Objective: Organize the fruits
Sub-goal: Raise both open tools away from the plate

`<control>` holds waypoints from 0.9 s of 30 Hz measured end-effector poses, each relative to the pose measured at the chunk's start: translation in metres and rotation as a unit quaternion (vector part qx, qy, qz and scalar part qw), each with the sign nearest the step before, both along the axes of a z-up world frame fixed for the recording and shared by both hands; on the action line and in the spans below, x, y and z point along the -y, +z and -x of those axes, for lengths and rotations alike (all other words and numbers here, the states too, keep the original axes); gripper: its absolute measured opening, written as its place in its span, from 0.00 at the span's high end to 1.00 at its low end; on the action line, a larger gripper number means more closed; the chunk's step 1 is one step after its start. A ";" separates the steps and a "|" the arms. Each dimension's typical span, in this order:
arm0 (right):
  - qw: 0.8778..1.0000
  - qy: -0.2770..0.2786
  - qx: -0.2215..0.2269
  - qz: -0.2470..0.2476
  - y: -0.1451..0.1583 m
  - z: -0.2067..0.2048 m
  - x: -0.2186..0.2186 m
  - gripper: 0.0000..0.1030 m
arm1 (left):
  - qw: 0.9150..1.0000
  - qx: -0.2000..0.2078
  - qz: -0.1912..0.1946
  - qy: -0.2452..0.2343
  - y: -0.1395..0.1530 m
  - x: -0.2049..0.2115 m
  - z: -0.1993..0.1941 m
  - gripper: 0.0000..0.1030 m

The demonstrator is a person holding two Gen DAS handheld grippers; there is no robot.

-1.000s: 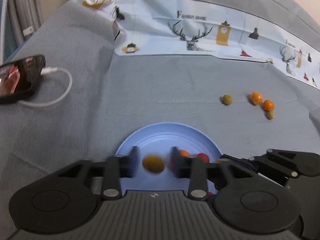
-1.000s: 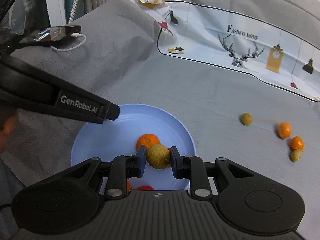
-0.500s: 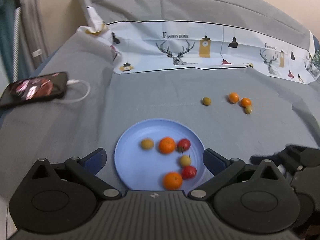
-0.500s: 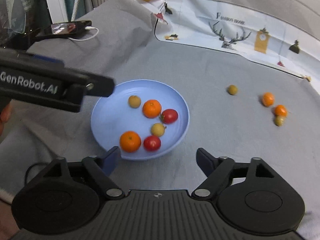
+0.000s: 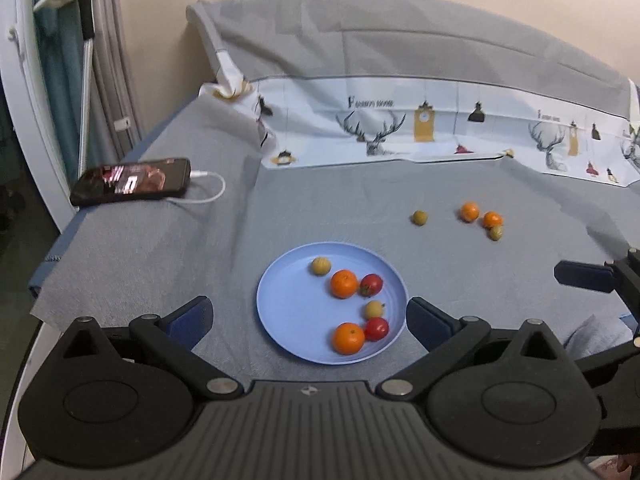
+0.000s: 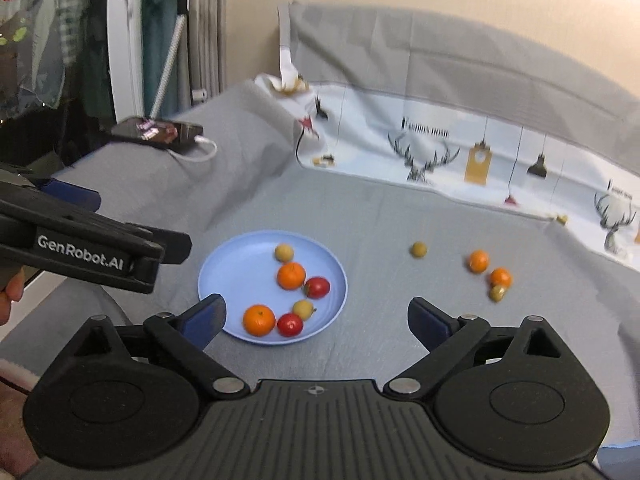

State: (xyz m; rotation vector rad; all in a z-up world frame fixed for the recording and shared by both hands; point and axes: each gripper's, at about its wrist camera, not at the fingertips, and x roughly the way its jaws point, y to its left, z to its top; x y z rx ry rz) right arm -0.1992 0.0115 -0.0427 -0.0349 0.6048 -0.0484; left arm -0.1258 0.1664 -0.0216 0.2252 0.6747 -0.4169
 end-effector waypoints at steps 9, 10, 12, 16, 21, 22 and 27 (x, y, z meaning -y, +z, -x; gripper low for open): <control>0.999 -0.010 0.049 0.003 0.018 0.035 0.000 0.04 | 0.999 0.040 0.002 -0.009 0.020 0.003 0.033 0.00; 0.999 -0.010 0.051 0.003 0.019 0.038 0.000 0.04 | 0.999 0.043 0.002 -0.009 0.021 0.003 0.035 0.00; 0.998 -0.010 0.055 0.002 0.020 0.040 0.000 0.03 | 0.999 0.048 0.001 -0.010 0.024 0.003 0.039 0.00; 0.998 -0.011 0.063 0.002 0.024 0.044 -0.002 0.03 | 0.998 0.066 -0.002 -0.014 0.030 0.002 0.044 0.00; 0.997 -0.007 0.073 0.007 0.026 0.049 -0.005 0.03 | 0.997 0.073 -0.004 -0.016 0.033 0.004 0.049 0.00; 0.997 -0.008 0.074 0.008 0.026 0.050 -0.005 0.03 | 0.997 0.073 -0.004 -0.016 0.033 0.004 0.050 0.00; 0.997 -0.014 0.075 0.006 0.027 0.053 -0.004 0.03 | 0.997 0.076 -0.003 -0.015 0.034 0.003 0.052 0.00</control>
